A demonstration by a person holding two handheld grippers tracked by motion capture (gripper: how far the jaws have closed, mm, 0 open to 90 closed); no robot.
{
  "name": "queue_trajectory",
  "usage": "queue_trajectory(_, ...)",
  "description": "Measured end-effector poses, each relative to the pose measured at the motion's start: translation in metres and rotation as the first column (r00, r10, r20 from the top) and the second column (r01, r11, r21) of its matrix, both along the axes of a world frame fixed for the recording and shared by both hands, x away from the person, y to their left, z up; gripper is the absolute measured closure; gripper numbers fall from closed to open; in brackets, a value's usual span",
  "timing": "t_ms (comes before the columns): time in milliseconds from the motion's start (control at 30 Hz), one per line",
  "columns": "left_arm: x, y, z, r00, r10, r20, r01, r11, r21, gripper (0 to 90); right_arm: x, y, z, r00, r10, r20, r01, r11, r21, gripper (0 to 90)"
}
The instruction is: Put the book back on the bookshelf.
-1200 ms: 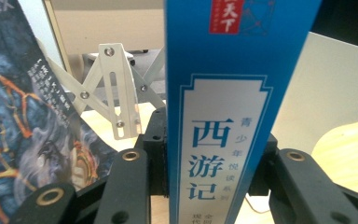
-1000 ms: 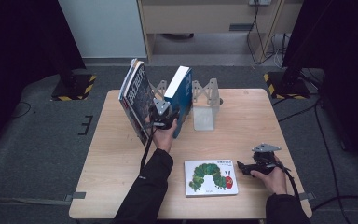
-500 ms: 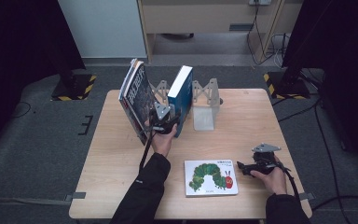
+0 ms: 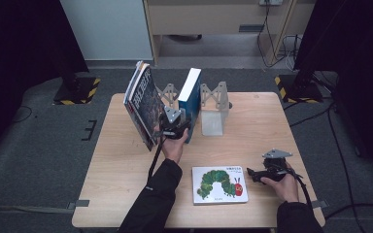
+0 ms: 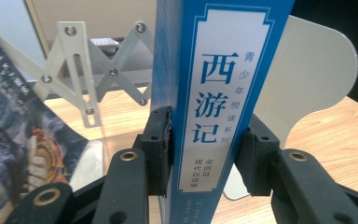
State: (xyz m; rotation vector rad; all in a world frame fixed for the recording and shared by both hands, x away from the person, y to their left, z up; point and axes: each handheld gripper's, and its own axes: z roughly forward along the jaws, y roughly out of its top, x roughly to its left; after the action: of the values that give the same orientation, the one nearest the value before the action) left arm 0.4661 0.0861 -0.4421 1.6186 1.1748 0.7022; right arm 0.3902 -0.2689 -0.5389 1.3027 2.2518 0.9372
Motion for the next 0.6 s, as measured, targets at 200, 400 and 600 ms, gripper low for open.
queue_trajectory(200,0.0010,-0.0026,0.0007,0.9999,0.000,-0.012,0.000,0.9998,-0.018,58.6,0.0001,0.0002,-0.0001,1.0000,0.000,0.001,0.000,1.0000,0.000,3.0)
queue_trajectory(400,-0.0006,-0.0061,-0.0011,0.9996,-0.023,0.014,0.022,0.9997,0.009,57.6,0.0001,0.0003,-0.0001,1.0000,0.001,0.000,-0.001,1.0000,0.001,2.9)
queue_trajectory(600,-0.0079,0.0007,-0.0043,0.9969,-0.076,0.020,0.075,0.9961,0.045,55.9,0.0000,0.0007,-0.0001,1.0000,-0.001,0.000,0.001,1.0000,0.002,3.0)
